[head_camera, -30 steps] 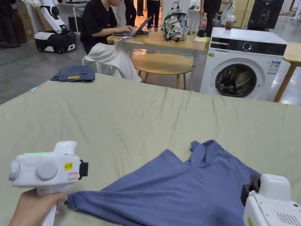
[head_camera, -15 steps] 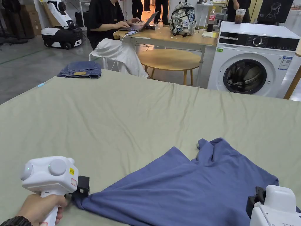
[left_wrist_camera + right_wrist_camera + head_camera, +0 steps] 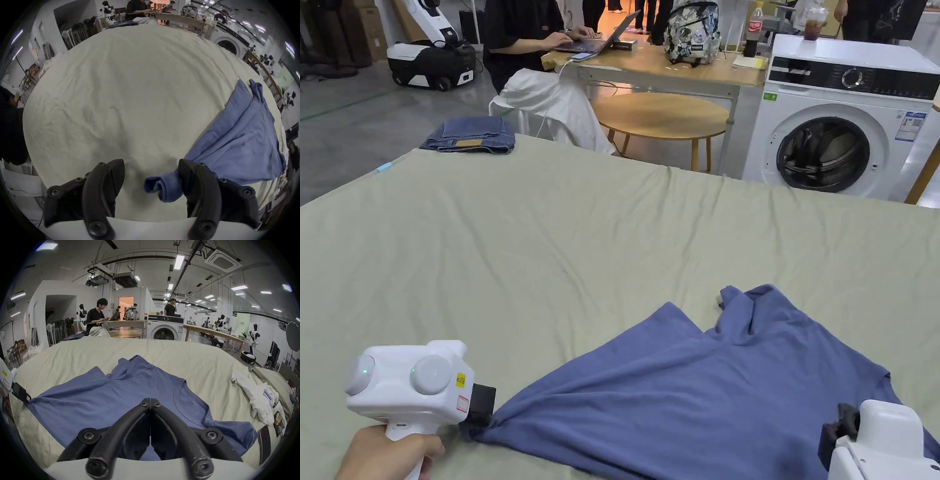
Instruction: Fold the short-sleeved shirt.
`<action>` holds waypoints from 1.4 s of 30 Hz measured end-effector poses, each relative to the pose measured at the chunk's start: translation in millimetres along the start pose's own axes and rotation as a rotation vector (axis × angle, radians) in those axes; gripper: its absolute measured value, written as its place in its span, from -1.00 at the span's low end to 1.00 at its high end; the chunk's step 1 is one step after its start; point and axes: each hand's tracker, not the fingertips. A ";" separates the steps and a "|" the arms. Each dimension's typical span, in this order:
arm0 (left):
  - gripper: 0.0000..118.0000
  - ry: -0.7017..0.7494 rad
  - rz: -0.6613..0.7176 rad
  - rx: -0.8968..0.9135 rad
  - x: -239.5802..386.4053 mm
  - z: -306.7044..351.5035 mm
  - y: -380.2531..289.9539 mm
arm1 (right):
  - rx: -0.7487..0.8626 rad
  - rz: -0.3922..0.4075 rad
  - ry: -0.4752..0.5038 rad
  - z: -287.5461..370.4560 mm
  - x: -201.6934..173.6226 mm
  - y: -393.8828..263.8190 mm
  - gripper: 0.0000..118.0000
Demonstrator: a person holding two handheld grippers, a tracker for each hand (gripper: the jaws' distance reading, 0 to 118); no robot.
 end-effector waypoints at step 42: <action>-0.98 -0.197 0.049 0.205 -12.8 38.4 16.2 | -0.350 0.176 0.128 -253.5 54.5 105.8 0.21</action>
